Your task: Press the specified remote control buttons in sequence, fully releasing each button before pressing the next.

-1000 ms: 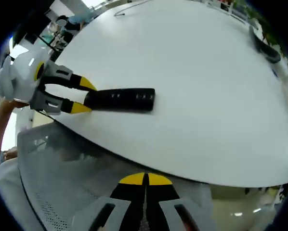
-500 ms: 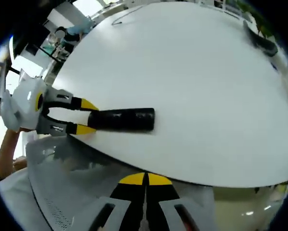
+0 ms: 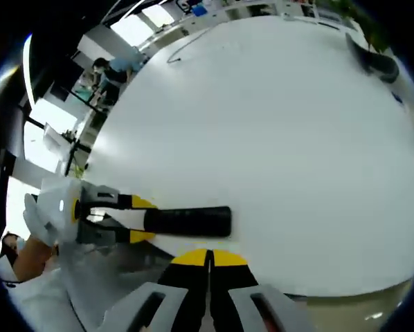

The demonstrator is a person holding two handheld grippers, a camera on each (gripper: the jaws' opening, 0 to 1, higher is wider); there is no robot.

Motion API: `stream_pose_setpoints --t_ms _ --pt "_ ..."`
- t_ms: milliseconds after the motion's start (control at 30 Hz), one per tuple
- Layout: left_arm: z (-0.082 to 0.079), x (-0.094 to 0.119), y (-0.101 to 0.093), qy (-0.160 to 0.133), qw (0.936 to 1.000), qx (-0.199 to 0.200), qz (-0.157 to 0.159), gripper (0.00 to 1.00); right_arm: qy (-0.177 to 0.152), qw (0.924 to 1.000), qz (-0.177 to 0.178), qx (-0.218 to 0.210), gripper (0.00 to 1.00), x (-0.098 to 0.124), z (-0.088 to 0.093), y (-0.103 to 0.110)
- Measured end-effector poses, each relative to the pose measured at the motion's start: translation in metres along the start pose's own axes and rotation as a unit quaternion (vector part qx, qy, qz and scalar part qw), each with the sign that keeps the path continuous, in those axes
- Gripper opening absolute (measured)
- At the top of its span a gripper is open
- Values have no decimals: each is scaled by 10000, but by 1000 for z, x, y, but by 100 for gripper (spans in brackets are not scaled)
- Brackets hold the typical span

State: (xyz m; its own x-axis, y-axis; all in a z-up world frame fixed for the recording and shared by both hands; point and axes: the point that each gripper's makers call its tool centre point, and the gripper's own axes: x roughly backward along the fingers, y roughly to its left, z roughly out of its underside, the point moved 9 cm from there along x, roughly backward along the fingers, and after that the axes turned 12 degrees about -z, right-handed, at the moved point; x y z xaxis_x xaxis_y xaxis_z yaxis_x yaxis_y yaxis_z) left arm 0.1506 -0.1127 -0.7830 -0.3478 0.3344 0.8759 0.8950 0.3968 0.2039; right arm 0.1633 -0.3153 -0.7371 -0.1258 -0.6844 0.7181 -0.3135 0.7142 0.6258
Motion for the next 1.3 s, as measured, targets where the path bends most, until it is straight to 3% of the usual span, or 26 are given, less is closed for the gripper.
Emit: stream_pose_setpoints --t_ms 333,600,733,900,1000,1067,1167,1300 --pt "5 2 -7 -217 9991 350 -127 24 101 9984 -493 -267 0 -18 -25 -16" --pt "13 5 -15 -618 9960 604 -227 24 327 9917 -988 -759 0 -37 -30 -24" --pt "17 4 -17 -827 9936 727 -255 24 550 9904 -973 -809 0 -41 -29 -30" --pt "17 5 -19 -890 9931 713 -267 24 496 9885 -1087 -927 0 -41 -27 -35" --pt "17 5 -20 -913 9925 757 -294 24 521 9882 -1116 -911 0 -44 -26 -36" --pt "17 5 -20 -901 9926 755 -299 24 589 9901 -1101 -637 0 -46 -23 -38" --pt "17 5 -19 -884 9921 843 -303 24 600 9893 -1150 -671 0 -44 -24 -36" --pt "17 4 -19 -876 9919 864 -302 25 632 9923 -1041 -219 0 -44 -22 -33"
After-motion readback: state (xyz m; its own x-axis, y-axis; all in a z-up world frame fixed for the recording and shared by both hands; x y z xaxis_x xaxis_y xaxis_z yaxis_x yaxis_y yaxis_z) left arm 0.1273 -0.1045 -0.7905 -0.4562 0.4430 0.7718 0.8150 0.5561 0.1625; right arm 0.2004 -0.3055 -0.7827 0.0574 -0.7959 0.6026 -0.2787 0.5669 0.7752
